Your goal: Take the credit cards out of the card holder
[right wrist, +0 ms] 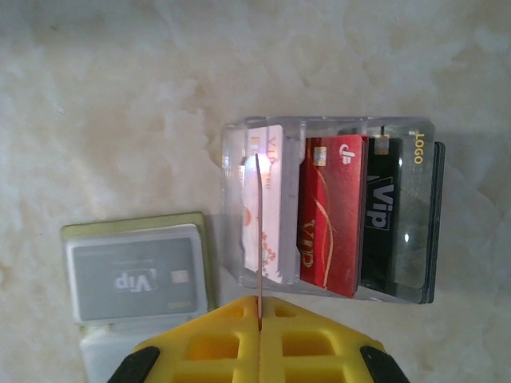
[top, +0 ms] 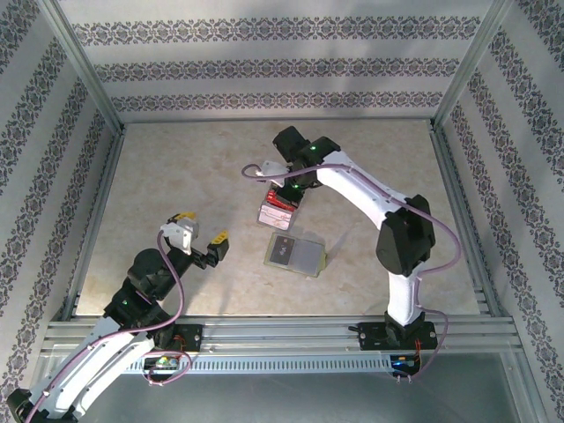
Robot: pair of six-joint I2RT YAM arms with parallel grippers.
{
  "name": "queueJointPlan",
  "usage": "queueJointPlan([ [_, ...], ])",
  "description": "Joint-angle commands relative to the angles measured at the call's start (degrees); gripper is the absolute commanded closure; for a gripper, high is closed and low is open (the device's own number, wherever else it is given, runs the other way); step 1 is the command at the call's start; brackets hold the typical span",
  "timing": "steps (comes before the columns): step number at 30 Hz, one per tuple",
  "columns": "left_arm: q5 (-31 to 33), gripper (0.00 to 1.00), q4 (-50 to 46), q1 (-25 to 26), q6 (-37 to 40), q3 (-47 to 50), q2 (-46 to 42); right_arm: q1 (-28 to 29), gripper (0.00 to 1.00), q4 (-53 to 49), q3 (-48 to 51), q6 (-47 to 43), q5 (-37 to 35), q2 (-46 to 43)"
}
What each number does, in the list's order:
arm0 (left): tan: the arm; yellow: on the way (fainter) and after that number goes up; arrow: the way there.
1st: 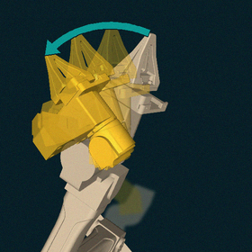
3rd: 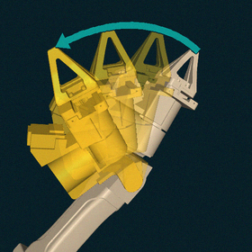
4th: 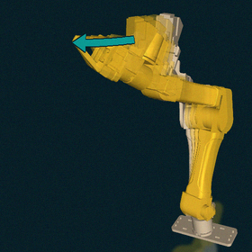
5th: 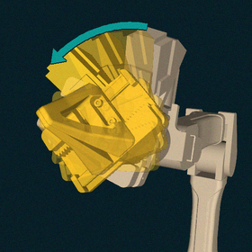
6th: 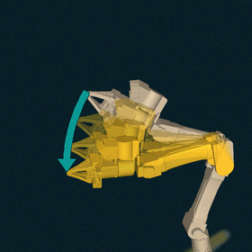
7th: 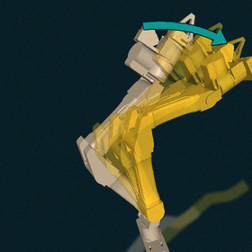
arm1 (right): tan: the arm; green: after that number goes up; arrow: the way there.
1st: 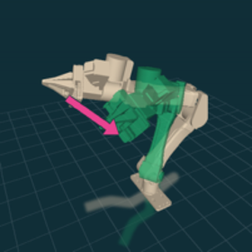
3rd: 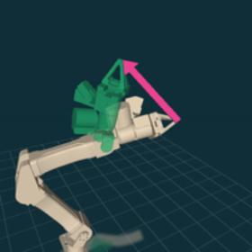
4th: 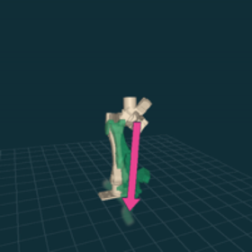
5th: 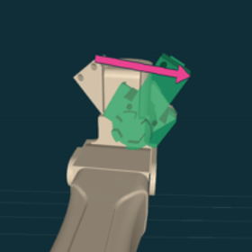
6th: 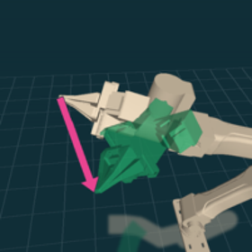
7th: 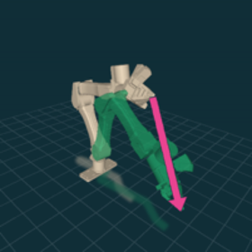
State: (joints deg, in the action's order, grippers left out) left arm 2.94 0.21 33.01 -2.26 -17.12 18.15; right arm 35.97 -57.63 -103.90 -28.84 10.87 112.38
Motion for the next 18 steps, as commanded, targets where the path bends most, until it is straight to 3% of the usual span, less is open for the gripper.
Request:
queueJointPlan([
  [1, 2.4, 0.04, -2.2, 0.6, -1.3, 0.0, -0.1, -0.8, 1.0, -2.6, -4.1, -2.3, -2.7, 3.3],
  [9, -0.8, 0.04, -0.6, 0.6, -1.0, -0.7, 2.6, -1.4, 1.0, -5.6, -12.1, -6.3, -4.2, 11.3],
  [18, -2.3, 0.04, -0.6, 0.6, -0.1, -1.5, 5.3, -2.0, 1.0, -7.3, -14.5, -7.1, -4.7, 14.2],
])
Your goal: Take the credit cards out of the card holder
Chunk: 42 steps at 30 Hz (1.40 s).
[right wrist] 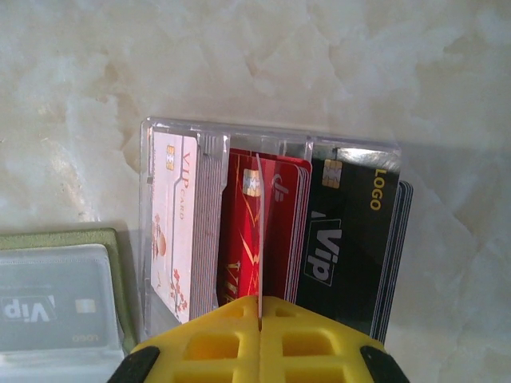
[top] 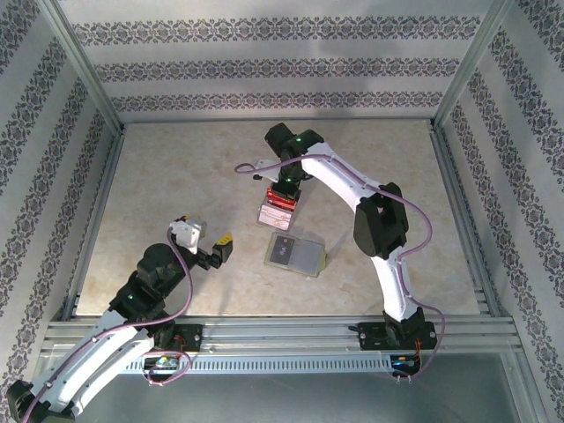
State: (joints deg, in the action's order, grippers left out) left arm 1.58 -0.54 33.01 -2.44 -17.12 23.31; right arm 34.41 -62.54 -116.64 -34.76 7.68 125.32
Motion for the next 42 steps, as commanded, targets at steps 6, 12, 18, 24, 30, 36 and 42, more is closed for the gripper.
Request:
queueJointPlan([
  [6, -0.9, 0.04, 0.0, 0.6, 0.4, -1.6, 0.3, -0.9, 1.0, -2.3, -2.3, -0.4, -1.8, 2.5],
  [12, -0.4, 0.04, 0.1, 0.6, 0.1, -1.4, 0.6, -1.0, 0.99, -2.1, -3.2, 0.6, -2.0, 3.9],
  [18, -0.4, 0.04, 0.0, 0.6, 0.1, -1.6, 1.0, -1.0, 0.87, -2.0, -3.3, 1.4, -1.2, 3.6],
  [24, -0.9, 0.04, -0.6, 0.6, -1.4, -2.7, 3.2, -1.0, 0.81, -2.0, -3.0, 2.2, -0.4, 1.8],
  [30, -0.8, 0.04, -0.3, 0.6, -2.9, -3.4, 5.2, -1.2, 0.8, -1.4, -1.1, 3.9, -0.3, -2.1],
  [36, 0.2, 0.04, -1.6, 0.6, -5.3, -4.6, 7.3, -1.4, 0.75, 3.4, 4.8, 9.4, -1.9, -10.6],
  [42, 1.1, 0.04, -5.1, 0.5, -9.9, -8.1, 12.5, -1.4, 0.67, 12.8, 17.0, 18.0, -2.9, -25.5],
])
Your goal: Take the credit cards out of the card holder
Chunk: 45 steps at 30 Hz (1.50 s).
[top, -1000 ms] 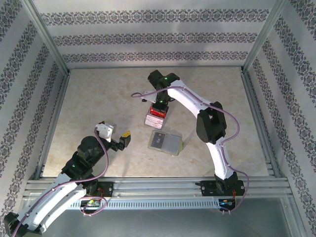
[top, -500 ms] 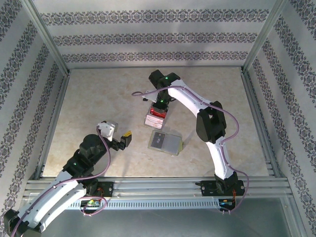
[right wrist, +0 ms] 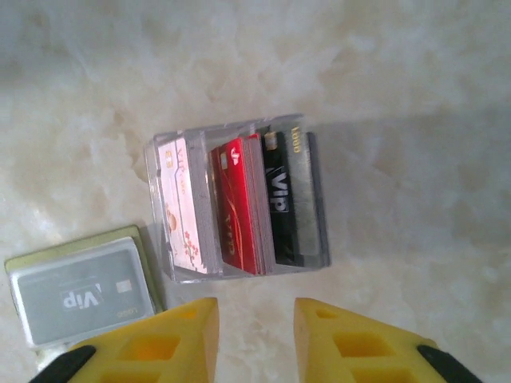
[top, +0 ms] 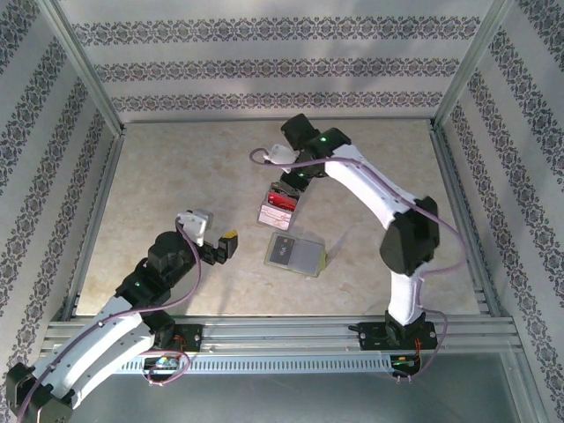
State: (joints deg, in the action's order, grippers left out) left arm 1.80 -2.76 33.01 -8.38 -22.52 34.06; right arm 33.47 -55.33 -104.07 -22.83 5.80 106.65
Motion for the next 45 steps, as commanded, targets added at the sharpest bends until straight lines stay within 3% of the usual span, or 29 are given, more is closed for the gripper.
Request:
queueJointPlan([
  [1, 1.2, 0.04, -3.1, 0.5, -5.1, -3.2, 2.8, -0.6, 0.65, 7.3, 6.9, 7.3, -0.7, -9.4],
  [6, -0.8, 0.06, -5.2, 0.4, -11.7, -7.7, 10.5, -1.8, 0.52, 20.0, 23.5, 16.6, 2.5, -25.7],
  [12, -9.1, 0.16, -7.8, 0.2, -17.3, -14.7, 22.1, -8.1, 0.39, 33.2, 44.1, 31.9, 9.1, -41.2],
  [23, -16.7, 0.33, -9.1, 2.7, -28.2, -21.1, 35.9, -24.4, 0.12, 43.7, 72.3, 57.0, 18.5, -56.7],
  [26, -20.3, 0.36, -7.9, 4.5, -29.3, -22.2, 40.9, -25.5, 0.02, 44.5, 76.2, 61.3, 17.9, -58.1],
  [35, -20.4, 0.45, -6.8, 9.7, -29.1, -27.4, 54.6, -25.8, 0.02, 44.5, 80.4, 67.3, 13.9, -59.2],
  [45, -18.7, 0.54, -6.9, 10.0, -28.0, -28.9, 59.6, -25.8, 0.02, 42.9, 79.7, 65.7, 13.1, -58.6],
])
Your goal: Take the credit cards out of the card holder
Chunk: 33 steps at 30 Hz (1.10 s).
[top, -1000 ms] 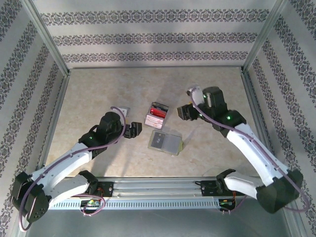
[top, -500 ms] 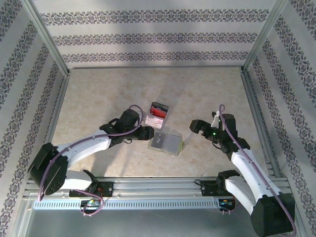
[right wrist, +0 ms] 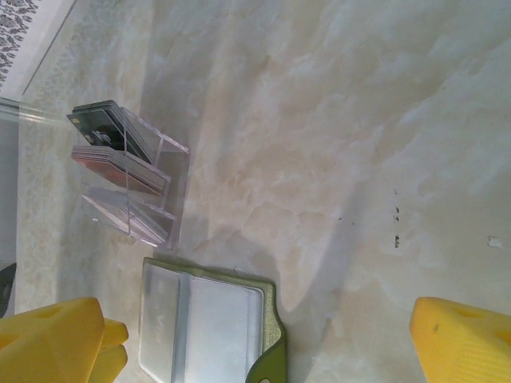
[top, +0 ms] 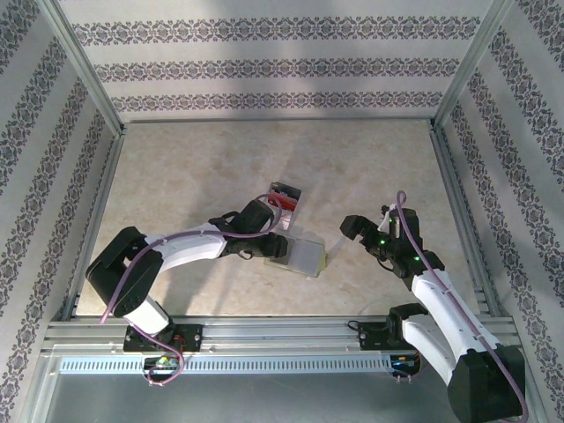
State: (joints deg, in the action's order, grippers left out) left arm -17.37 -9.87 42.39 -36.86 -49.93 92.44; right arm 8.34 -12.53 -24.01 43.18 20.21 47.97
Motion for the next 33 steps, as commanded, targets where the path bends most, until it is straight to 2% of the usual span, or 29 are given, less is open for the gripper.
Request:
queueJointPlan([
  [1, 0.5, 0.54, 0.2, 0.6, 0.5, -1.7, 1.6, -0.7, 0.02, 0.1, -0.4, -0.3, -1.4, 0.1],
  [12, 2.3, 0.55, -0.9, 0.6, 1.4, -2.3, 4.4, -0.7, 0.02, -0.1, -0.7, -0.9, -1.2, 0.7],
  [16, 0.5, 0.6, 0.0, 0.6, 1.3, -2.2, 5.7, -0.6, 0.02, 0.8, -0.3, -2.6, 1.9, 1.5],
  [19, -0.7, 0.62, 0.9, 0.6, 1.1, -2.3, 6.4, -0.5, 0.09, 1.4, -0.2, -5.1, 7.0, 3.3],
  [22, -1.1, 0.63, 1.2, 0.8, 1.0, -2.6, 6.6, 0.5, 0.16, -0.1, -0.8, -6.3, 9.0, 6.3],
  [33, -3.2, 0.65, 2.2, 1.9, 1.5, -4.4, 7.4, 8.4, 0.28, 3.0, -1.7, -5.4, 6.9, 14.0],
])
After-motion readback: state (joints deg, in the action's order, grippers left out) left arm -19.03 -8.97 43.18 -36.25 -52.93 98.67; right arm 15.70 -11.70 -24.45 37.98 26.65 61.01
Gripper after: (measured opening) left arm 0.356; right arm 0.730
